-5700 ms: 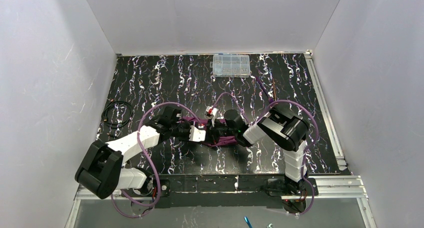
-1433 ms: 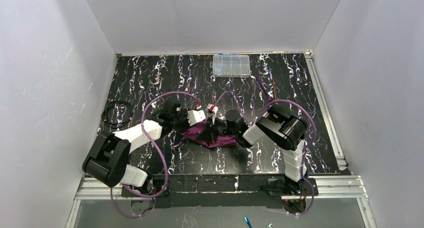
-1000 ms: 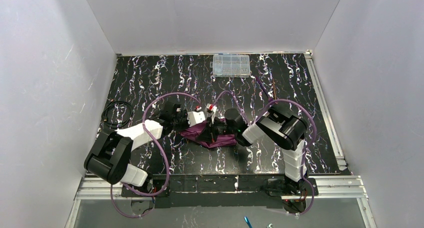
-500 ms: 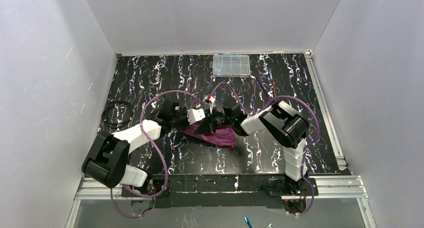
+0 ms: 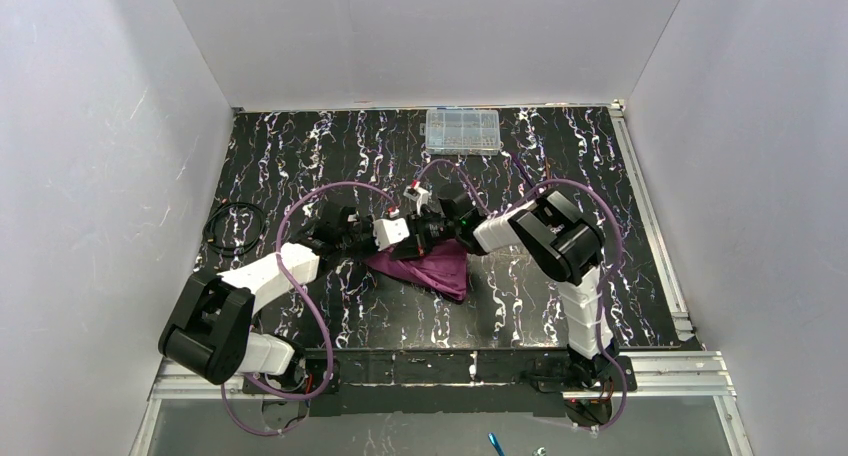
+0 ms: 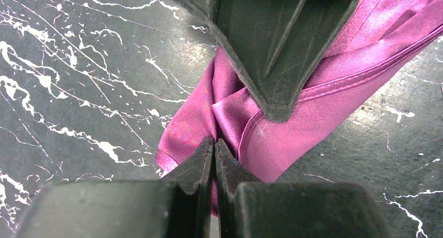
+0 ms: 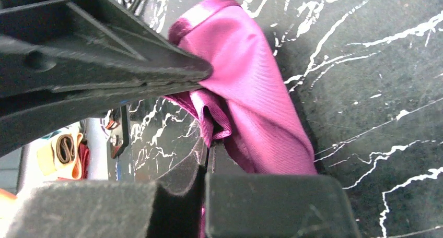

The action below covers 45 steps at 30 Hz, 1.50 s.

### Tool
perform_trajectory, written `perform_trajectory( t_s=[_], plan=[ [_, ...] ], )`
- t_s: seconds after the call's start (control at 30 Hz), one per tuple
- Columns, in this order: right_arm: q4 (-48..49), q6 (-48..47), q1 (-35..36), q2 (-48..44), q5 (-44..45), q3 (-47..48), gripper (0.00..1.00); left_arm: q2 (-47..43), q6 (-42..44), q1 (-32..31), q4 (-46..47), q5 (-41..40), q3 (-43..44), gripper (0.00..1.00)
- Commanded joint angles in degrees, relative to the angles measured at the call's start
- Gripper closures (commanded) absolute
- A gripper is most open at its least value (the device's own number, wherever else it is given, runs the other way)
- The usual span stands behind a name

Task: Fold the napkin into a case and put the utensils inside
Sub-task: Grasp the top corner of the smaller rectangle folded napkin from the folded napkin.

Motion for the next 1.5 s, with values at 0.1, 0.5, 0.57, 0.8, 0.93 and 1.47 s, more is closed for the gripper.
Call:
perform_trajectory(
  t_s=[0.1, 0.5, 0.57, 0.8, 0.93, 1.47],
  plan=[
    [-16.4, -4.1, 0.5, 3.5, -0.1, 8.5, 0.99, -1.9, -0.8, 0.1, -0.8, 1.9, -1.0, 1.0],
    [-31.7, -9.4, 2.1, 6.8, 0.8, 15.1, 0.99, -1.3, -3.0, 0.1, 0.6, 0.7, 0.1, 1.0],
    [-32.4, -9.3, 2.2, 7.4, 0.6, 15.3, 0.99, -1.4, -3.8, 0.1, 0.6, 0.3, 0.5, 1.0],
    [-36.3, -10.7, 2.8, 9.0, 1.2, 17.4, 0.99, -1.7, -5.3, 0.1, 0.2, -0.9, 1.1, 1.0],
    [-39.2, -11.8, 2.8, 9.1, 2.2, 19.1, 0.99, -2.0, -4.1, 0.1, -0.4, -0.8, 0.7, 1.0],
    [-43.1, -7.3, 1.1, 7.2, 1.5, 25.9, 0.99, -3.4, 2.6, 0.1, -1.6, 1.4, -2.3, 1.0]
  ],
)
